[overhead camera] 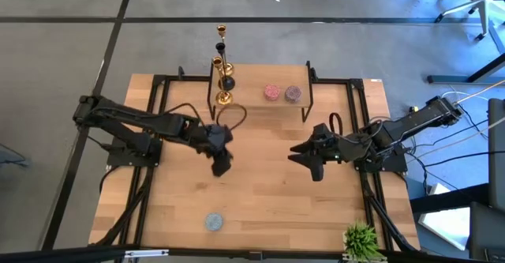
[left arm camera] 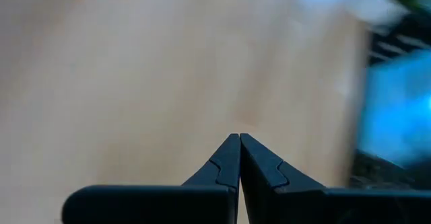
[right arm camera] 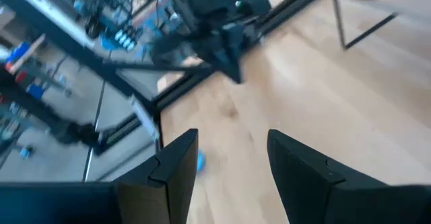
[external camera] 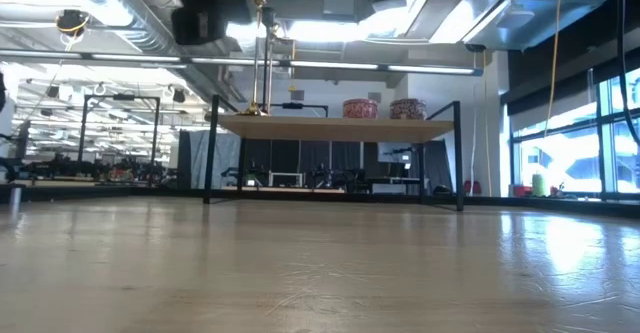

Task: Pick & Place candle stick holders
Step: Put the blue candle on the shelf

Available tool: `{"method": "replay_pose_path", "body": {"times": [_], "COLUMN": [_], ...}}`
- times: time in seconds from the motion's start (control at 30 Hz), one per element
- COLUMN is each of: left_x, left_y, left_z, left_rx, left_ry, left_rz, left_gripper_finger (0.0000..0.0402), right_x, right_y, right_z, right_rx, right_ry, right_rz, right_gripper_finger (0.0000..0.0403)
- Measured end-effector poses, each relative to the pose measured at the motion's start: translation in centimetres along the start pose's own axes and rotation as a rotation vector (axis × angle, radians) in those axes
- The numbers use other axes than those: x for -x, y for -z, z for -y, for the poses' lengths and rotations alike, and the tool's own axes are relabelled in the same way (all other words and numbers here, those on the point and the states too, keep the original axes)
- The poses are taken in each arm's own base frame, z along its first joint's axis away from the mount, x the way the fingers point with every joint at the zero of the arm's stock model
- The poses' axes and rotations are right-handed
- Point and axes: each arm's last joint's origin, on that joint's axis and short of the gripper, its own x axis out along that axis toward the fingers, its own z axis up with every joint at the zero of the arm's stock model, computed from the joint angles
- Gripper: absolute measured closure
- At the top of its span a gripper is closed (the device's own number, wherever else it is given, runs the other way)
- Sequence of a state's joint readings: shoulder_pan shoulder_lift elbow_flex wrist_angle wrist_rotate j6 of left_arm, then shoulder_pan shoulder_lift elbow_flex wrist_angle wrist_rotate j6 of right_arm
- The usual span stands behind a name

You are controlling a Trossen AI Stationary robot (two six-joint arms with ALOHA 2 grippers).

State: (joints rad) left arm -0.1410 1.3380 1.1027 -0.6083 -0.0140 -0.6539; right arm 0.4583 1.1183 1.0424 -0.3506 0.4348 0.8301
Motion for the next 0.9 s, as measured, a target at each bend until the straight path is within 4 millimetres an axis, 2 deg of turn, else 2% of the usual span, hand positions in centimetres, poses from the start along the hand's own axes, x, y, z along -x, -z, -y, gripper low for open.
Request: {"method": "replay_pose_path", "body": {"times": [0.2,0.43,0.67,0.9], "left_x": [0.1,0.5,-1.8,-4.0], "left_y": [1.9,4.4,8.0,11.0], "left_z": [4.2,7.4,10.0,11.2], "left_rx": [0.012,0.100,0.148,0.195], "left_ry": [0.254,0.346,0.337,0.263], "left_rz": [-0.051,-0.101,-0.230,-0.325], "left_gripper_finger": [0.0398,0.0387,0.0326,0.0268], "right_x": [0.0,0.1,0.1,0.1], "right_y": [0.6,0.7,0.7,0.6], "right_z": [0.1,0.0,0.0,0.0], "right_rx": [0.002,-0.016,-0.016,-0.016], "right_ry": [-0.053,-0.061,-0.058,-0.056], "right_rz": [-0.120,-0.131,-0.124,-0.121], "right_gripper_finger": [0.0219,0.0219,0.0219,0.0219]}}
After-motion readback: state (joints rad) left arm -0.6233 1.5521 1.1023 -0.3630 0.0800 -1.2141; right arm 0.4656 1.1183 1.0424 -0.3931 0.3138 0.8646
